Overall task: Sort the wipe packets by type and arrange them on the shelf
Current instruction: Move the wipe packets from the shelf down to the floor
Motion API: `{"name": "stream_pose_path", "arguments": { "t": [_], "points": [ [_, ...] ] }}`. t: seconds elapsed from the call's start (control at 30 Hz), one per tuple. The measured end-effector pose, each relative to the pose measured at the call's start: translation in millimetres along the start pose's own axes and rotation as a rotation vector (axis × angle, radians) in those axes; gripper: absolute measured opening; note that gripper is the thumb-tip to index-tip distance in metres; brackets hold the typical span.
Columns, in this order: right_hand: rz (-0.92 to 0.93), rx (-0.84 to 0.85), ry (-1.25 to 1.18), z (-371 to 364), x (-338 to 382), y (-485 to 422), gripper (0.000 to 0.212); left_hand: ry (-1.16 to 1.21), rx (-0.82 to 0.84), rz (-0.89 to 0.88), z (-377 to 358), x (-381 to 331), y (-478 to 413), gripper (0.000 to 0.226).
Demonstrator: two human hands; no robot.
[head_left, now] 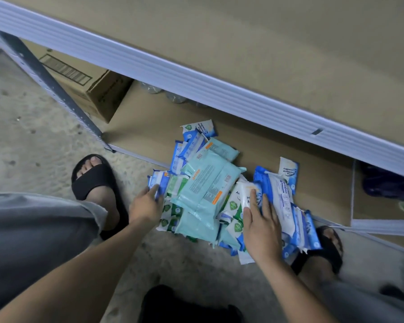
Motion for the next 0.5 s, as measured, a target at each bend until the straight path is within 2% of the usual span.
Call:
{"name": "stream_pose_path", "arguments": {
  "t": [0.23, 0.5],
  "points": [
    [0.0, 0.139, -0.064, 16.9, -0.9, 14.3, 0.058, -0.069, -0.011, -0.111, 29.5, -35.8, 35.6, 0.042],
    [0.059, 0.029, -0.156, 65.1, 9.9, 57.2, 0.055, -0.157, -0.075, -0.389, 69.0, -98.2, 98.2, 0.04]
  ]
}}
Point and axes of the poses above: each hand's wrist, its own y-axis away from the middle knuckle, its own z-axis out of the back of the hand, x = y × z, the point moved 8 cm from there along -y, towards the middle knuckle, and after that the axes turned 10 degrees about x, right-handed, at the moved point
